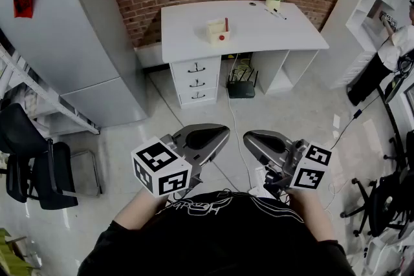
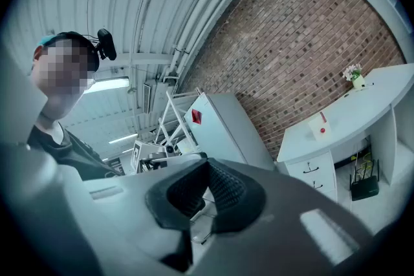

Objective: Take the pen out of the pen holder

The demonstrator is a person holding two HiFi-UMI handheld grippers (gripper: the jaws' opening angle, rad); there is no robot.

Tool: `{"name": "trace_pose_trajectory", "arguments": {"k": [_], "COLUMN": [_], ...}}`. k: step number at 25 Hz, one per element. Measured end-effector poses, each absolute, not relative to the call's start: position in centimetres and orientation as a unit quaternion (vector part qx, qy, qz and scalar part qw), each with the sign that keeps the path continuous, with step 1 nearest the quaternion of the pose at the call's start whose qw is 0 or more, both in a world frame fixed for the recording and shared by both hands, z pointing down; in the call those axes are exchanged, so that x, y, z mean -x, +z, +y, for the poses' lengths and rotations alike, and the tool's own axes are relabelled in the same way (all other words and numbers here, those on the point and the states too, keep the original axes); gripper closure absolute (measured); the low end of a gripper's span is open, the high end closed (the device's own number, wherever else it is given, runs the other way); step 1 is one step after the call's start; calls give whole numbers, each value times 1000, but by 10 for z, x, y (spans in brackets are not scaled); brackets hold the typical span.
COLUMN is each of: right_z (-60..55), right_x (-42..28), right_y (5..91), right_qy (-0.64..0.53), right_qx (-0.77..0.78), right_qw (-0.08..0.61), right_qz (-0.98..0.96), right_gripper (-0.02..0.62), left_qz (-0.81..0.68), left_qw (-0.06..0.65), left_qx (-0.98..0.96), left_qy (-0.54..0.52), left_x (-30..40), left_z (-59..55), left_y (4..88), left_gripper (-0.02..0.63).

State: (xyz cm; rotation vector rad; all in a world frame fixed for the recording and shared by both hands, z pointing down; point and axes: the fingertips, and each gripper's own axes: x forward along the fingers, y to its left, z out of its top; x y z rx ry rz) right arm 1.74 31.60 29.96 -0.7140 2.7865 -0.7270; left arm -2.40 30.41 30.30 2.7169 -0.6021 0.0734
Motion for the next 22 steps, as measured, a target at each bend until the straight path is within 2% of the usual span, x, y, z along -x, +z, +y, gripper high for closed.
{"name": "trace_pose_trajectory", "arguments": {"k": [22], "right_z": [316], "right_x": [-26], "right_y": [302], "right_qy": [-264], "right_qx": [243], "right_qw": [103], "right_qz": [928], "right_gripper": [592], "left_qz": [-222], "left_qw": [191], "left_qx": [-956], "left_qy": [24], "left_x": [22], "left_z": [304], "left_y": [303], "left_gripper": [601]}}
